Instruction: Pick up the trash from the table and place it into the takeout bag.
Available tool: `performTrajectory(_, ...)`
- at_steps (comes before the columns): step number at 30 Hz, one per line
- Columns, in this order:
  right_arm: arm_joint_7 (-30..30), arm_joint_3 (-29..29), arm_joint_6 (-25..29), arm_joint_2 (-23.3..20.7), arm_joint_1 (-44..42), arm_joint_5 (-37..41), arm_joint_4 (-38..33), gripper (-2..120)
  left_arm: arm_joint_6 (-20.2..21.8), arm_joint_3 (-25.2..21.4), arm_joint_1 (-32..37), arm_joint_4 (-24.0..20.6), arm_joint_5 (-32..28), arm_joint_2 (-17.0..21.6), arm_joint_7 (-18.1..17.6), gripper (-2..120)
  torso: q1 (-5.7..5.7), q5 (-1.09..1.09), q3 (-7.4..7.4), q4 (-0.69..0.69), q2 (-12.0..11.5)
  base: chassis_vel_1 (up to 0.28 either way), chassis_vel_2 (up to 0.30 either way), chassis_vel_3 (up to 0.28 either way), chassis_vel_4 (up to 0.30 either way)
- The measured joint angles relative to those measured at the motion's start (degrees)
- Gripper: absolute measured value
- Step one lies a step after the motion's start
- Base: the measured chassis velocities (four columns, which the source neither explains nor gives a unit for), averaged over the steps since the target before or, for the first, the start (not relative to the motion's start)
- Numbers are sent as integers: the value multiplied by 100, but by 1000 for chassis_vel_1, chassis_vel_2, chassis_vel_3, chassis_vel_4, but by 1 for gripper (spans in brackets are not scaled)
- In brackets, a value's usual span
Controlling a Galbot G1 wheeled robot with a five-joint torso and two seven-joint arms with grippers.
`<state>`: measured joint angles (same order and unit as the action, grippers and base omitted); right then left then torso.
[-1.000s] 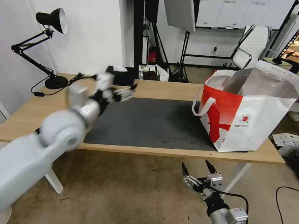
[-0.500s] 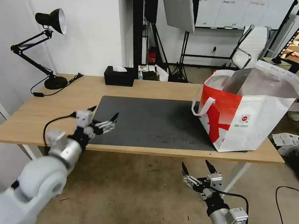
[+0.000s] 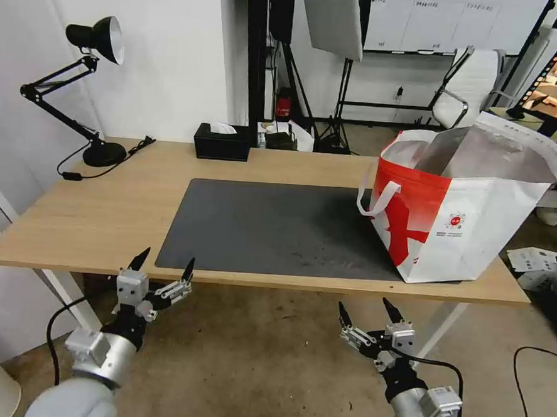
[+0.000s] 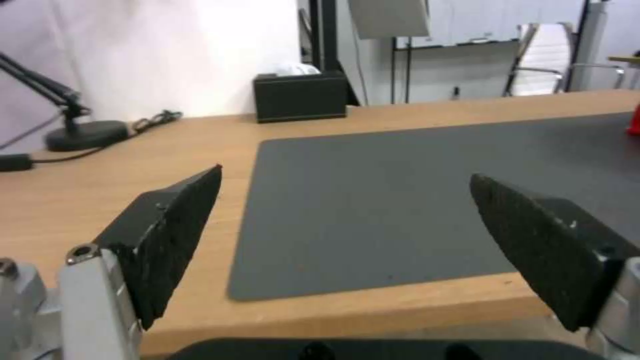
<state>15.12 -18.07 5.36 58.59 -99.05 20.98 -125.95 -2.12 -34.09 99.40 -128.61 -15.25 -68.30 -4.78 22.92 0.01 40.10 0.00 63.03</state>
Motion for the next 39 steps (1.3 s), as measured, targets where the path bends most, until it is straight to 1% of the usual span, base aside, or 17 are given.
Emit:
performTrajectory(2,0,0,0,0,0,0,0,100,-54,-7,47,12,30,-28,-11,100,-1,0,0,0,0,0,0,0,0)
performTrajectory(3,0,0,0,0,0,0,0,100,-165,-12,158,48,99,-109,-27,100,-1,-1,0,0,0,0,0,0,0)
performTrajectory(11,0,0,0,0,0,0,0,100,-277,51,261,110,265,-374,-76,100,0,-1,0,0,0,0,0,0,0)
performTrajectory(15,0,0,0,0,0,0,0,100,-204,89,270,83,250,-387,-200,100,0,-1,0,0,0,0,0,0,0)
performTrajectory(19,0,0,0,0,0,0,0,100,-148,98,262,64,229,-386,-245,100,-1,-1,0,0,0,0,0,0,0)
performTrajectory(39,0,0,0,0,0,0,0,100,-122,108,240,54,205,-369,-250,100,0,-1,0,0,0,0,0,0,0)
